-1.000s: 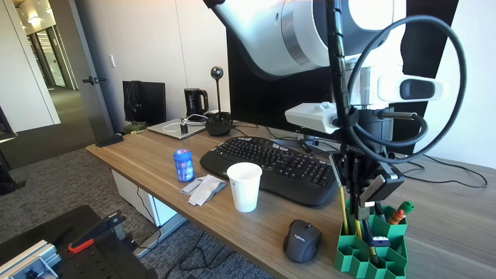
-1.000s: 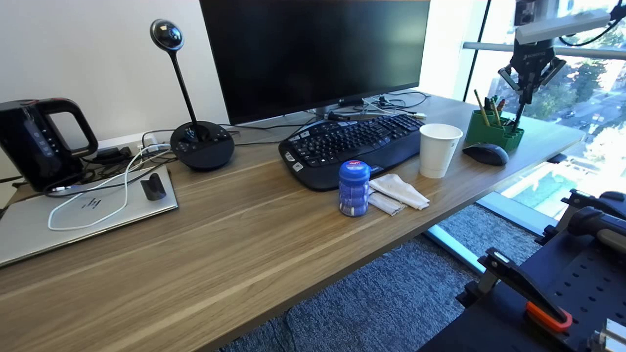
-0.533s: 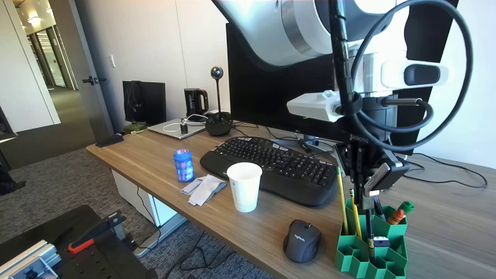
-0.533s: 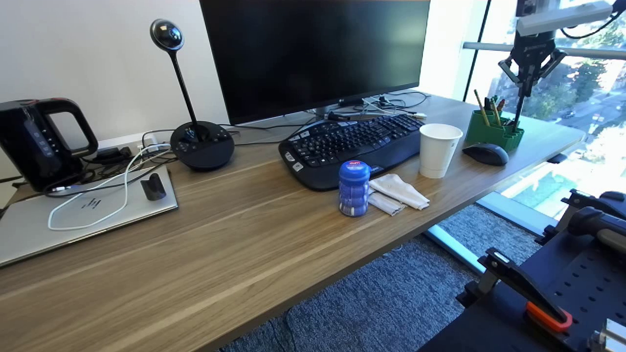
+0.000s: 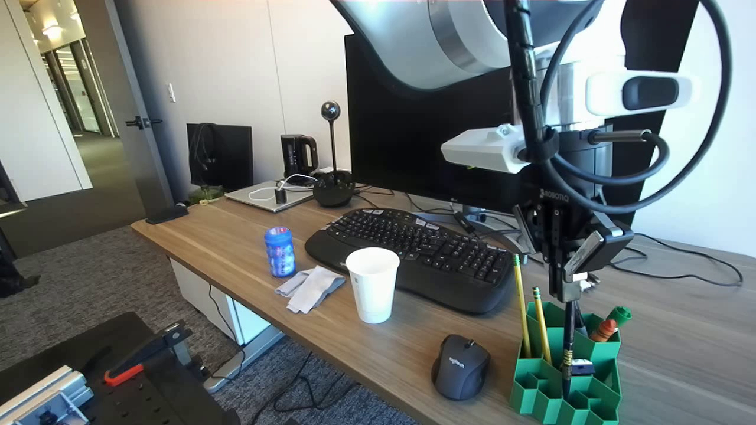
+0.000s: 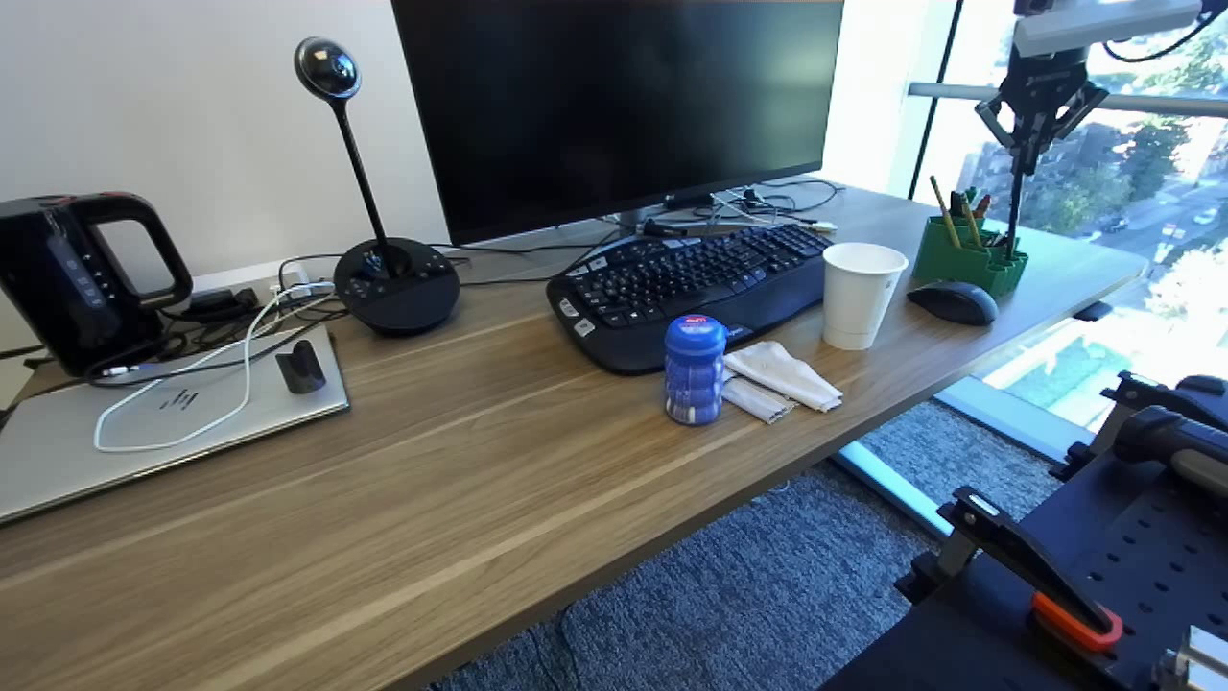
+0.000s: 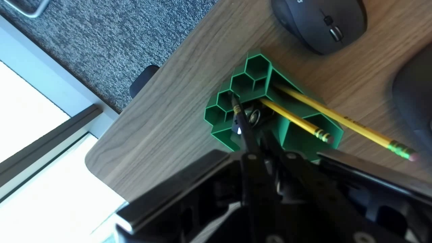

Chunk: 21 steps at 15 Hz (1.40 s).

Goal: Pick up the pencil and put it in the cup

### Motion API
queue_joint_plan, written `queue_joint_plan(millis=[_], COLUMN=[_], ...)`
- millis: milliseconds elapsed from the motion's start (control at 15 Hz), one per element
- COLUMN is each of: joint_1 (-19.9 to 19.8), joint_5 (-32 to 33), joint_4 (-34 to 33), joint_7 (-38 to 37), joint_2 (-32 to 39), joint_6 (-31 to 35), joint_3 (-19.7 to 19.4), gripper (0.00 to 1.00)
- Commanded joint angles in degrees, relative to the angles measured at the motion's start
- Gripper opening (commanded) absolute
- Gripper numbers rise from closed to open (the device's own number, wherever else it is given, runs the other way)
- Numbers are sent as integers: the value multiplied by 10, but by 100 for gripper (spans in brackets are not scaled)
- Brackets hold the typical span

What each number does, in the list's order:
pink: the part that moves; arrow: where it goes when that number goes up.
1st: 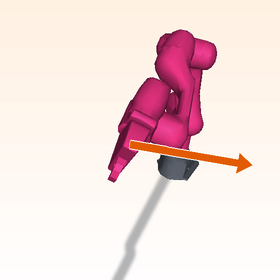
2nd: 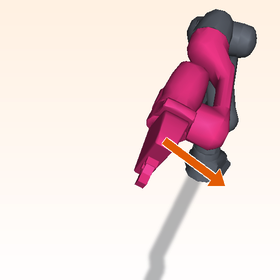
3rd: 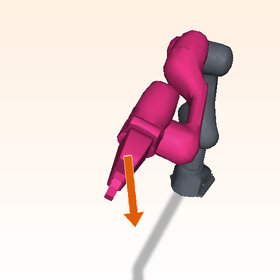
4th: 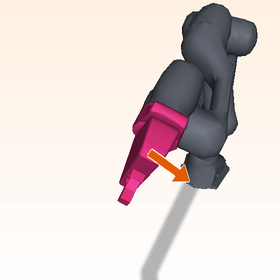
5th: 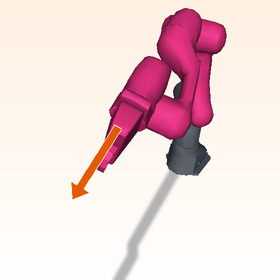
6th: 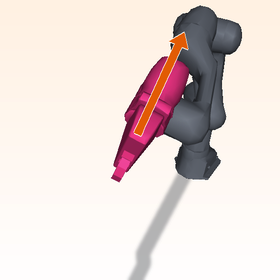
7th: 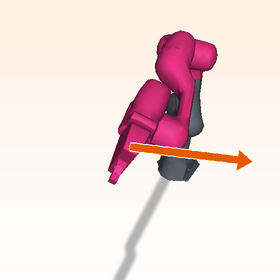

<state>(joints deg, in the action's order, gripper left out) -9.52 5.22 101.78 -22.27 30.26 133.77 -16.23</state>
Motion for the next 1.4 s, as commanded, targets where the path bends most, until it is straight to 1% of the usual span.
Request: queue_joint_plan(millis=[0,333,733,1133,1200,1267,1333], joint_1=[4,4,6,11,12,12,12], joint_5=[-1,-3,-1,3,3,4,5], joint_4=[17,25,49,69,70,71,72], joint_7=[-8,-8,-4,-7,-7,-8,-7], joint_2=[-16,-26,-57,-69,-69,-69,-68], joint_6=[22,30,52,65,65,63,61], joint_3=[-2,-2,0,-2,-3,-3,-3], gripper=[2,2,2,2,4,32,30])
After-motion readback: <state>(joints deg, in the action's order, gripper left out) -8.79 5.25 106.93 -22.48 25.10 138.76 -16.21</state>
